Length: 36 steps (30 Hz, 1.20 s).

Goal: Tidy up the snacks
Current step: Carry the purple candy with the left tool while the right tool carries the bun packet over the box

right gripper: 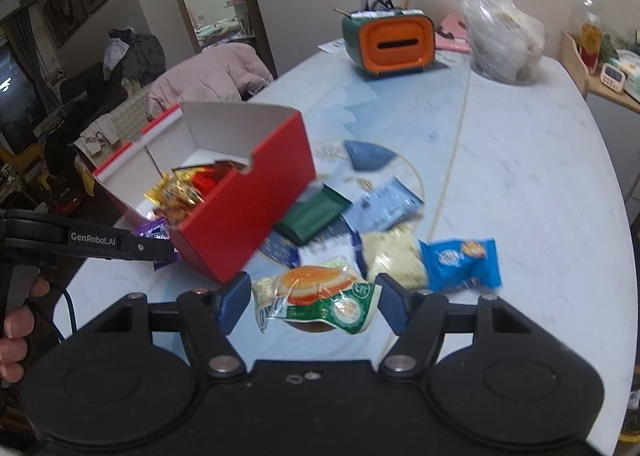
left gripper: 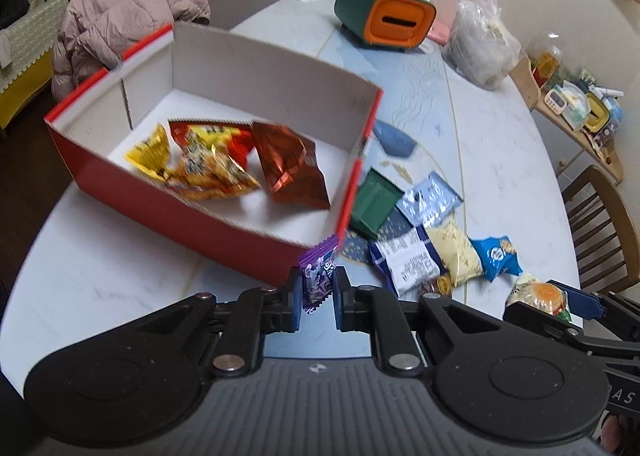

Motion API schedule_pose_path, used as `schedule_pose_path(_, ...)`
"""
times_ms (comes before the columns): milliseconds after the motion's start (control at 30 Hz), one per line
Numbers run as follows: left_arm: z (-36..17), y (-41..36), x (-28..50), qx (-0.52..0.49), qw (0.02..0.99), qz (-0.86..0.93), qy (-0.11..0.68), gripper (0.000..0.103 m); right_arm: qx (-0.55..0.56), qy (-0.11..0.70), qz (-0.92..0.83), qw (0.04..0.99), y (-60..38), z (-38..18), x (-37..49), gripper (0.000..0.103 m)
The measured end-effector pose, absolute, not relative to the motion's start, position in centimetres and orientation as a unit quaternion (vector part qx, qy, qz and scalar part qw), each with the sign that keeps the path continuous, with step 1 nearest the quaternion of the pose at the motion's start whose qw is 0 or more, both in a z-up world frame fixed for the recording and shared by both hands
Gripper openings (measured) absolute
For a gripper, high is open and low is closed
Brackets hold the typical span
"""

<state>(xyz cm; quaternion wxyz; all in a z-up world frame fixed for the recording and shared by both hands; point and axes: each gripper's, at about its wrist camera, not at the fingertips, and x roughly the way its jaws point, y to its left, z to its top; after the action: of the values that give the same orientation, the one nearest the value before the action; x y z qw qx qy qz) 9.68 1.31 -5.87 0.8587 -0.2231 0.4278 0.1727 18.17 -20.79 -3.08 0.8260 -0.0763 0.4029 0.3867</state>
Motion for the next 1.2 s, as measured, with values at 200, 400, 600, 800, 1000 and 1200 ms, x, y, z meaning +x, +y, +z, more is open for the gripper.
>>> schedule_pose_path(200,-4.1,4.6,9.1,-0.213,0.867,0.172,0.416,0.015,-0.077,0.383,0.399,0.83,-17.3,-1.4,17.6,0.067)
schedule_pose_path(400,-2.5,8.6,8.7,-0.204,0.875,0.181,0.401,0.015,-0.084,0.365,0.406,0.834,-13.4,-0.3,17.1,0.067)
schedule_pose_path(600,-2.1,12.7,8.8,-0.206,0.872,0.185,0.403,0.015,-0.093,0.357,0.411,0.834,-9.8,0.2,16.7,0.067)
schedule_pose_path(800,-3.0,16.2,9.5,-0.206,0.863,0.186,0.421,0.015,-0.094,0.361,0.413,0.831,-6.3,0.0,16.9,0.067)
schedule_pose_path(1000,-4.0,19.1,10.8,-0.202,0.857,0.178,0.439,0.015,-0.102,0.371,0.404,0.83,-3.0,-1.0,17.9,0.067)
schedule_pose_path(1200,-5.2,21.2,12.9,-0.189,0.855,0.171,0.452,0.015,-0.12,0.383,0.385,0.831,-0.2,-2.9,19.5,0.067)
